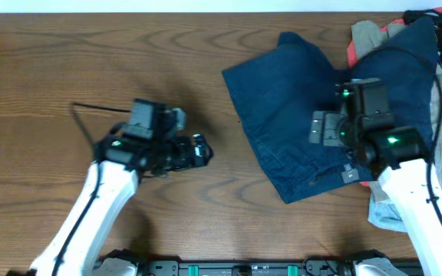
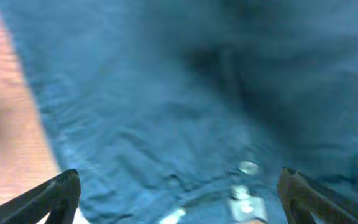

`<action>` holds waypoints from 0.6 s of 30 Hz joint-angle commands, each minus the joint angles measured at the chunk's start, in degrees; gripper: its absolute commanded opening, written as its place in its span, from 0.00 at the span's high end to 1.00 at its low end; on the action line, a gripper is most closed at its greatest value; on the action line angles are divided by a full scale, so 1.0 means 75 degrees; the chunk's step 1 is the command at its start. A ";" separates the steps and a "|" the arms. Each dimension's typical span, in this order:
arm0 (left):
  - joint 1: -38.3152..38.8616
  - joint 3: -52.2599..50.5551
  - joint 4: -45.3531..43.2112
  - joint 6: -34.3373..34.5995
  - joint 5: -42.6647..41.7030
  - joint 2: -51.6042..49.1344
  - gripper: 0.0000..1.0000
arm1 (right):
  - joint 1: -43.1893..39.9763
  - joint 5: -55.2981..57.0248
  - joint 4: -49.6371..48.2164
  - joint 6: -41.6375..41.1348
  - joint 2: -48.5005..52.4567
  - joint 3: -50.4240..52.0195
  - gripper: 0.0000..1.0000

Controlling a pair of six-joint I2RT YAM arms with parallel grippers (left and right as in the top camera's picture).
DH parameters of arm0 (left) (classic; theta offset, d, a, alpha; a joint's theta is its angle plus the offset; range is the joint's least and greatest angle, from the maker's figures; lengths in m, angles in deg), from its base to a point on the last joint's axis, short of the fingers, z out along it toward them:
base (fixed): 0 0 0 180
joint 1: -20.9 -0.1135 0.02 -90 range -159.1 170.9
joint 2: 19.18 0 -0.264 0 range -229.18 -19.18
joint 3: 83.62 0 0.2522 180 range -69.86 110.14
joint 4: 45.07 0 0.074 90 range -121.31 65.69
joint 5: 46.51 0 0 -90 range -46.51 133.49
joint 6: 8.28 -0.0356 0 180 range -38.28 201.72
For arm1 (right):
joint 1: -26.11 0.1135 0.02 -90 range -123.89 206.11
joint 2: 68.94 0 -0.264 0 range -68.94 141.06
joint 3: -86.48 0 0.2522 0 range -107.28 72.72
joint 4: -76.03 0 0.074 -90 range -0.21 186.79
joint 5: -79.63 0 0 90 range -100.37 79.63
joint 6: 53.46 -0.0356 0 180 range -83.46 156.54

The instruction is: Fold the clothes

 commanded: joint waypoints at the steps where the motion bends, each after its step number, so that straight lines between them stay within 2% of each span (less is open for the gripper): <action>1: 0.0752 0.0105 -0.0396 0.1268 -0.0297 -0.0691 0.02 | -0.0498 0.0154 0.0265 -0.0149 -0.0047 0.0006 0.01; 6: 0.1926 0.0105 -0.1582 0.2783 -0.0297 -0.1813 0.02 | -0.0819 0.0157 0.0542 -0.0149 -0.0047 0.0006 0.01; 15: 0.3692 0.0105 -0.3987 0.4602 -0.0297 -0.3585 0.01 | -0.0845 0.0160 0.0650 -0.0146 -0.0047 0.0006 0.01; 16: 0.3821 0.0105 -0.4234 0.4692 -0.0294 -0.3724 0.04 | -0.0845 0.0160 0.0650 -0.0146 -0.0047 0.0006 0.01; 17: 0.3946 0.0105 -0.4517 0.4768 -0.0294 -0.3858 0.12 | -0.0845 0.0160 0.0650 -0.0146 -0.0047 0.0006 0.01; 18: 0.4048 0.0105 -0.4791 0.4768 -0.0291 -0.3972 0.26 | -0.0845 0.0160 0.0653 -0.0146 -0.0047 0.0006 0.01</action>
